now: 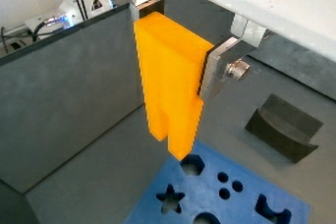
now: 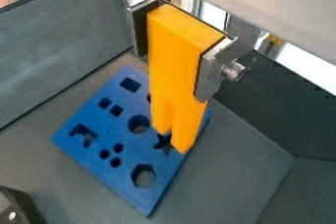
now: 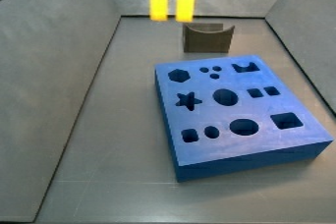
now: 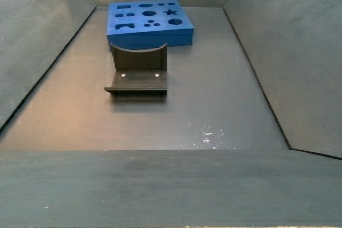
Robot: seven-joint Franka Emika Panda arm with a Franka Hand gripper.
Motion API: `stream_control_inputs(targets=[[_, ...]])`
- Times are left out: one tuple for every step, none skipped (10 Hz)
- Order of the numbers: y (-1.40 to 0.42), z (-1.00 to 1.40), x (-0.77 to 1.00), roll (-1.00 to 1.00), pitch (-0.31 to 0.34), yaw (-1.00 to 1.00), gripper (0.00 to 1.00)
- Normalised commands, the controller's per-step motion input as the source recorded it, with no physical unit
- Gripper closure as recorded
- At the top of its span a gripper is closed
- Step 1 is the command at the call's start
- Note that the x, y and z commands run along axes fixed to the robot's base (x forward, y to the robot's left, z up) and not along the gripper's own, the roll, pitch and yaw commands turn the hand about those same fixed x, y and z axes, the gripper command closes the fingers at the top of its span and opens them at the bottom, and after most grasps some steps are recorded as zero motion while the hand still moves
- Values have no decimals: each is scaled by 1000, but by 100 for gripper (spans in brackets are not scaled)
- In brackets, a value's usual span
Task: Pick up the double-square object. Move up. Place the double-square object on the fixture. Regrasp the double-square object. Move to above the board. Insert the double-square object.
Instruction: Insert the double-square object.
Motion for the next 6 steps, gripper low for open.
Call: stream_control_inputs(targets=[[0,-131,983,-7,-27,163,100],[-6,-74,989,0,0,209,100],[-66,-14,983,0,0,251,100],[-91,-9,974,0,0,269,100],[-97,-20,980,0,0,260,100],[-97,-29,991,0,0,249,100]])
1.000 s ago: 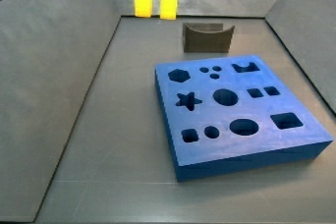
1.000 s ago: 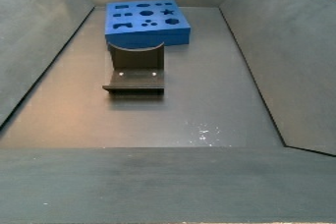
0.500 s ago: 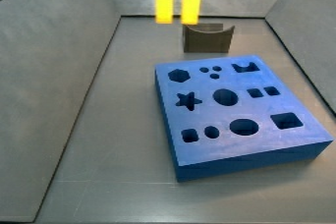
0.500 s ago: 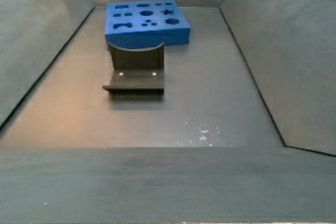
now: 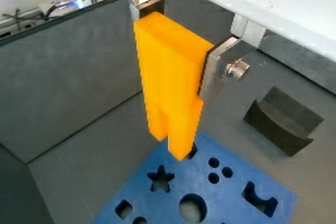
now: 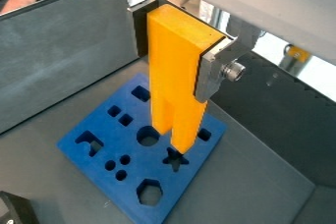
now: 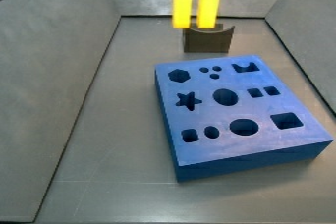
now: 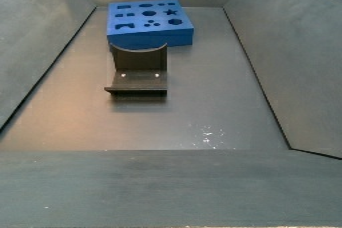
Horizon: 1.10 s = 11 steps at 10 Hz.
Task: Pick up the double-square object. Move up. Place the double-square object on the fixture. Regrasp the double-square object. Move to above the board. Insert the double-square object.
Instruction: Insert the double-square object.
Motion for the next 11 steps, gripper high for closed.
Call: stream_control_inputs(targets=[[-71,-54,1000,-3,4,234,100],[0,-114,1000,-11,0,217,100],[17,-211,1000,-59,0,203,100],[57,-237,1000,-71,0,197,100],[54,-246,1000,-73,0,197,100],[74,-211,1000,-67,0,206,100],[77,-206,1000,-66,0,206,100],[71,-220,1000,-66,0,203,100],[69,-220,1000,-66,0,200,100],[66,-223,1000,-66,0,200,100],[69,-223,1000,-66,0,200,100]])
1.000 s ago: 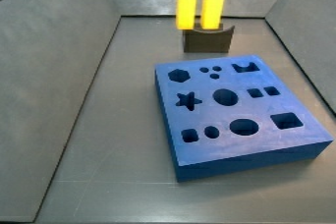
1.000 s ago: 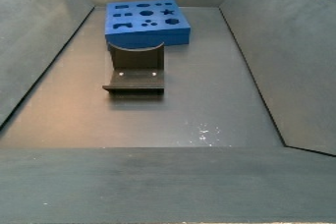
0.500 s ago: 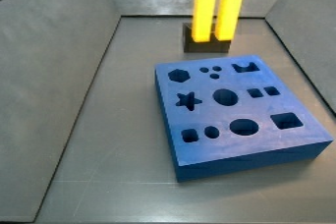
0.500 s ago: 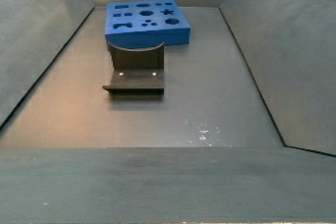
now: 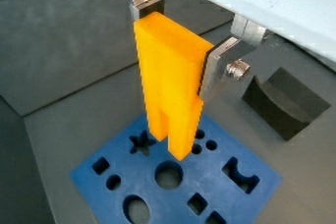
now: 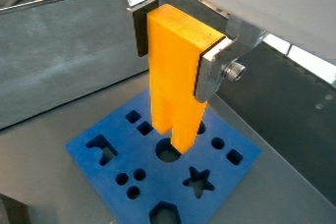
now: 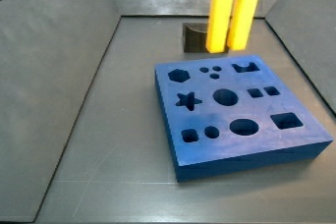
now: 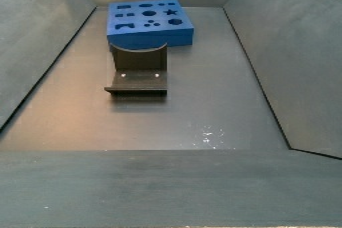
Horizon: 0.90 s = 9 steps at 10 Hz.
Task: Pick up the double-square object. Move up. Place the double-square object on the fixture. Regrasp the double-square object. Move to above the board. Insert the double-square object.
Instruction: Insert the double-square object.
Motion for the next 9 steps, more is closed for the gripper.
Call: stream_control_inputs(targets=[[66,-220,1000,-66,0,197,100],[60,-223,1000,-64,0,194,100],[37,-226,1000,-60,0,183,100],[26,-223,1000,-59,0,174,100],[0,-226,1000,-56,0,157,100],[0,-237,1000,-49,0,117,100],[0,-240,1000,-39,0,83,100],[-34,-234,1000,-27,0,34,100],[-23,-197,1000,-33,0,3,100]])
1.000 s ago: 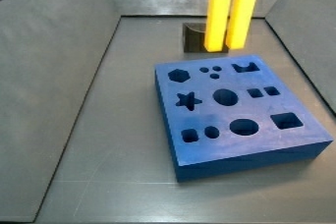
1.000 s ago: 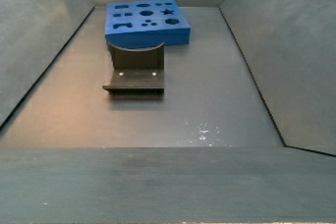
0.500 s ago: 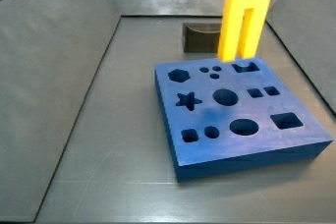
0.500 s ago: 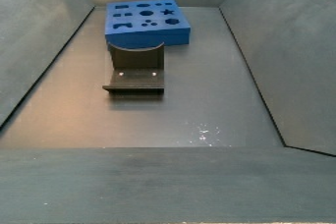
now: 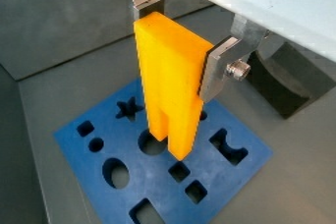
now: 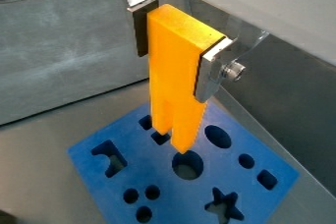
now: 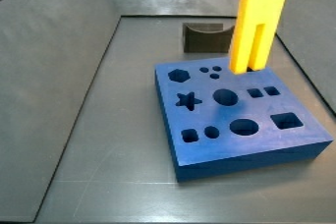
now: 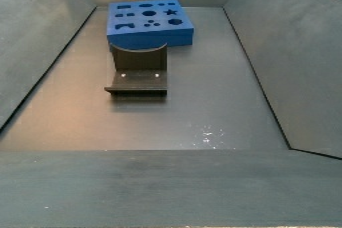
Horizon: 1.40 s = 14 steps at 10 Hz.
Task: Pick up the double-square object. Move up. Place the double-square object on the fixture. Regrasp the double-square object. Move to above the board. Insert the double-square object.
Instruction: Insert the double-square object.
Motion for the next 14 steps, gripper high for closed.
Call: stream_control_inputs(targets=[[-11,-157,1000,-41,0,0,100],[0,-140,1000,-47,0,0,100],[-11,-131,1000,-50,0,0,100],[0,-103,1000,-54,0,0,100],[0,-80,1000,-60,0,0,100],[0,-54,1000,-64,0,0,100],[0,-31,1000,-67,0,0,100],[0,-23,1000,-71,0,0,100],[0,-14,1000,-70,0,0,100],[40,0,1000,-66,7,0,100],[0,0,0,0,0,20,100],[0,-14,0,0,-16,17,100],[31,-57,649,-13,0,-366,100],[151,-123,551,0,0,-623,100]])
